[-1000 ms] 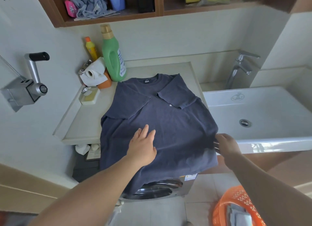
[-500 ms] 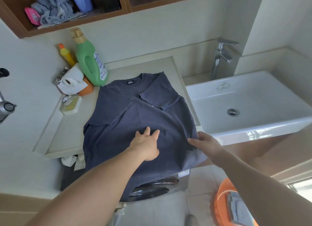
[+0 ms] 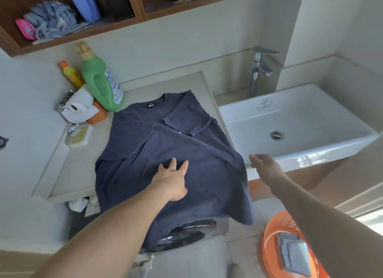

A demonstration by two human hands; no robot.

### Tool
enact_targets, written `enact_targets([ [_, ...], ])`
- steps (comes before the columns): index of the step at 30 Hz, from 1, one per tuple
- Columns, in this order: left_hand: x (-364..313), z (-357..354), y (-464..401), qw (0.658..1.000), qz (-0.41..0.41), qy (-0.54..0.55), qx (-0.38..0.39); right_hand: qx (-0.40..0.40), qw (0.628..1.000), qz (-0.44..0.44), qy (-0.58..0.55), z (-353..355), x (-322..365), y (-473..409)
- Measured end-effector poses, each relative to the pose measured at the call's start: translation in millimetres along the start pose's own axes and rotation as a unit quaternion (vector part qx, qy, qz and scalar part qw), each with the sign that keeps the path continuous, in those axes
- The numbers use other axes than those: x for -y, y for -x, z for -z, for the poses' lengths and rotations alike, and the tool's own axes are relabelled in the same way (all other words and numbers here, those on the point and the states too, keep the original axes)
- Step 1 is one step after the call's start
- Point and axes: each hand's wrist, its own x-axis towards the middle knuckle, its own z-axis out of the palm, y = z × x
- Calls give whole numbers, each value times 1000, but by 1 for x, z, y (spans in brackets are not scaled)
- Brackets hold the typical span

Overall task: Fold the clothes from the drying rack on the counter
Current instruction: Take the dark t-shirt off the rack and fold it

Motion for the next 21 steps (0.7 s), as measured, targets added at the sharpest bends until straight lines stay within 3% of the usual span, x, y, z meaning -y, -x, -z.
enact_targets([
  [4,-1,-1,1,1000,-4,-6,-8,98,995,-23,-23,-17,-23,10],
  [7,-1,-3,3,1000,-2,-11,-12,126,992,-16,-3,-26,-29,17],
  [14,-3,-6,4,1000,1,-16,-16,52,999,4,-14,-25,-9,17],
  [21,-2,-5,3,1000,0,-18,-14,45,988,46,142,-24,0,4],
])
